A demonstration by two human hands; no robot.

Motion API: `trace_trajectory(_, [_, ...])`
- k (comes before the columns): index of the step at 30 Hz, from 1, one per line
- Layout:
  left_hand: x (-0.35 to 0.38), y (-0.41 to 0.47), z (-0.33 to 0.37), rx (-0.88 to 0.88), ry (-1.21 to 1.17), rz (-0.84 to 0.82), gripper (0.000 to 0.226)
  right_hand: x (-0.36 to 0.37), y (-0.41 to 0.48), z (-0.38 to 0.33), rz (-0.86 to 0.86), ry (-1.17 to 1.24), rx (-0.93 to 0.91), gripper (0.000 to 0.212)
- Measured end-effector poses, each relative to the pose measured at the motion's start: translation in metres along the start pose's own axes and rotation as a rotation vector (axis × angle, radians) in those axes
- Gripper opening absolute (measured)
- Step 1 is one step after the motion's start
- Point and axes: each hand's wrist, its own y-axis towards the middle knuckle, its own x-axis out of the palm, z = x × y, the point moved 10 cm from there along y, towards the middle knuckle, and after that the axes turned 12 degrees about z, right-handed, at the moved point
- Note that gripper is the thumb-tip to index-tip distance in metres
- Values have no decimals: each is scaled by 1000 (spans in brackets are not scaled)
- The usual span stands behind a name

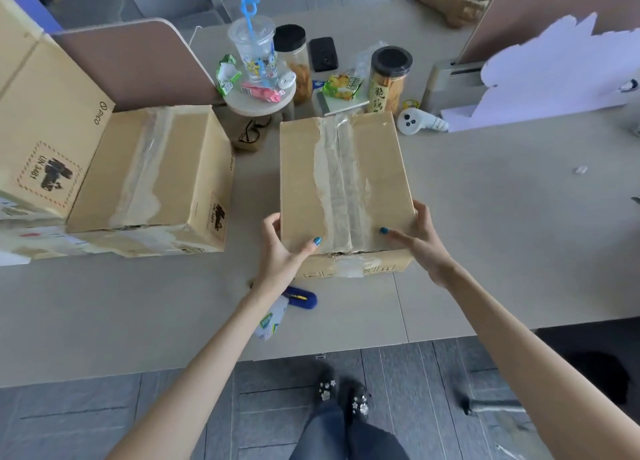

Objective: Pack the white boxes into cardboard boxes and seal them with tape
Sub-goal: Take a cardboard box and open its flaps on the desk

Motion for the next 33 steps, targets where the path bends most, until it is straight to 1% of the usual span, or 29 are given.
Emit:
trace_trajectory(2, [-3, -2, 9, 47, 70, -3, 75, -3, 3, -5, 34, -99, -37, 78])
trace_trajectory(5, [-5, -7, 34, 272, 302, -23, 89, -8, 3, -23, 102, -336, -189, 95])
trace_trajectory(6, [-3, -9, 41, 356, 390, -50, 93, -7, 2, -30, 96, -412, -234, 103])
trace_trajectory(8, [6, -12, 47, 512, 567, -122, 100, 1, -4, -37, 28, -562, -308, 118])
trace_trajectory(10, [14, -13, 45, 589, 726, -172, 99, 6, -10, -40, -24, -721, -386, 125])
trace_trajectory(13, [14, -13, 52, 646, 807, -146, 92, 3, -15, -48, 15, -890, -497, 116])
trace_trajectory(16, [9, -16, 69, 745, 866, -93, 90, 5, -23, -59, 47, -988, -636, 94])
trace_trajectory(18, [5, -19, 77, 792, 853, -92, 89, 5, -30, -67, 82, -1038, -712, 81])
trace_trajectory(20, [2, -23, 86, 803, 801, -95, 85, 6, -38, -77, 102, -1074, -787, 71])
trace_trajectory(22, [-6, -29, 98, 829, 724, -40, 85, 9, -50, -93, 148, -1057, -863, 67])
trace_trajectory(24, [-14, -39, 116, 926, 708, 61, 88, 15, -65, -112, 222, -1034, -943, 72])
trace_trajectory(26, [-18, -48, 133, 1039, 816, 151, 88, 27, -79, -134, 276, -1035, -1078, 76])
trace_trajectory(27, [-16, -51, 138, 1073, 915, 173, 84, 35, -84, -141, 286, -1049, -1144, 71])
trace_trajectory(28, [-14, -52, 140, 1069, 1035, 182, 77, 42, -86, -146, 296, -1081, -1193, 64])
trace_trajectory(30, [-14, -47, 136, 945, 1288, 158, 57, 54, -83, -151, 336, -1200, -1227, 45])
trace_trajectory(31, [-15, -43, 131, 856, 1399, 140, 49, 56, -77, -154, 358, -1277, -1184, 41])
trace_trajectory(32, [-20, -39, 128, 778, 1489, 143, 44, 56, -69, -156, 364, -1386, -1084, 41])
trace_trajectory(33, [-26, -35, 127, 714, 1561, 153, 39, 53, -60, -153, 359, -1508, -941, 41])
